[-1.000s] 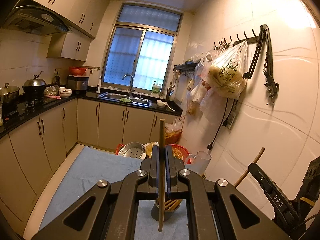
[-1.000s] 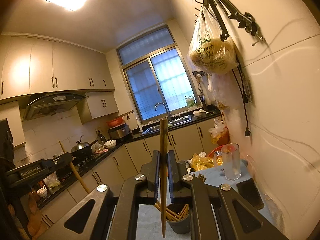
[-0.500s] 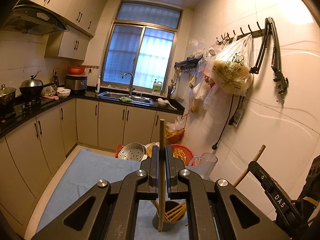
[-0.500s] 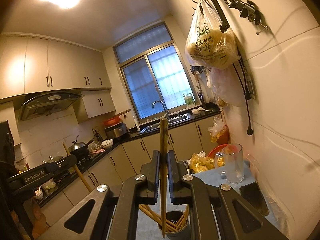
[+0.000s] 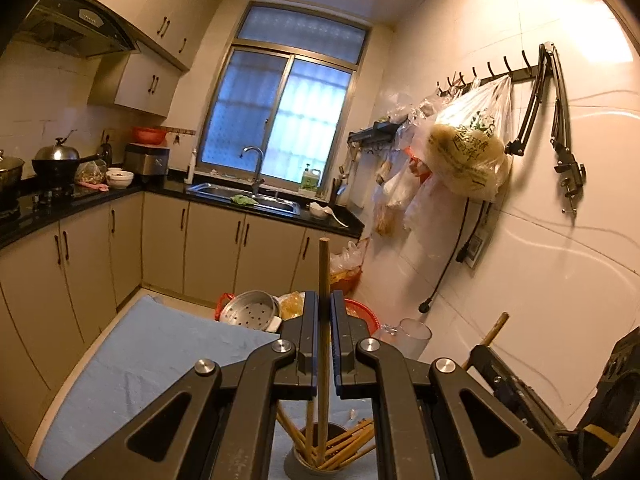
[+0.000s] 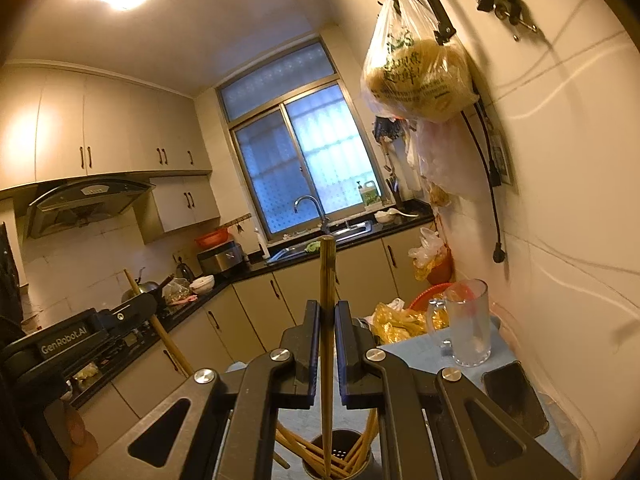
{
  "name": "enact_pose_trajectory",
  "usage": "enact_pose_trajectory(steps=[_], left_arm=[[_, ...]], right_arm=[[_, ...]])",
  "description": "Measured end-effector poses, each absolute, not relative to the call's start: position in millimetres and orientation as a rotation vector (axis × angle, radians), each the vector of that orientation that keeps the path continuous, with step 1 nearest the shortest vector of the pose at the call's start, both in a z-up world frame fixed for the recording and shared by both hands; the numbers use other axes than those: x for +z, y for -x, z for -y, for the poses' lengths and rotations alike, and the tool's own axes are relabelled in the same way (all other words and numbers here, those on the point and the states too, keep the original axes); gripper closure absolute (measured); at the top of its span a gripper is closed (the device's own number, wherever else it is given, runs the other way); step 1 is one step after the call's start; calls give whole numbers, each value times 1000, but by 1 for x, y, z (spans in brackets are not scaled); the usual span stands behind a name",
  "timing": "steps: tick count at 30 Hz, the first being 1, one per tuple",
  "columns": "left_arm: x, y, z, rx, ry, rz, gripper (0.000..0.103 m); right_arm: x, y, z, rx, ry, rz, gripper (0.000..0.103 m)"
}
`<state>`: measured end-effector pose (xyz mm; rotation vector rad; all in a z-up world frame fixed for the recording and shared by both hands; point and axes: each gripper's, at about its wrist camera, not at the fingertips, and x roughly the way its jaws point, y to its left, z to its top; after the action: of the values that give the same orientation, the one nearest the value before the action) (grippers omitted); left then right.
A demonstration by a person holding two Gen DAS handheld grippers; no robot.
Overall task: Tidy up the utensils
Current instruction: 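Lower both held chopsticks into the grey cup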
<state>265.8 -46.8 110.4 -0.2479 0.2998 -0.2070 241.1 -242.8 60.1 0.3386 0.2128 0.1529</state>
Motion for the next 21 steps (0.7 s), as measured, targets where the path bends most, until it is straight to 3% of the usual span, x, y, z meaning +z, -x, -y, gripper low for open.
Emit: enact_pose_trajectory(steps=[21], left_arm=[[40,-284,81,-211,177,-384,97]], right_arm=[[9,-255,245,126,-361,-277,94]])
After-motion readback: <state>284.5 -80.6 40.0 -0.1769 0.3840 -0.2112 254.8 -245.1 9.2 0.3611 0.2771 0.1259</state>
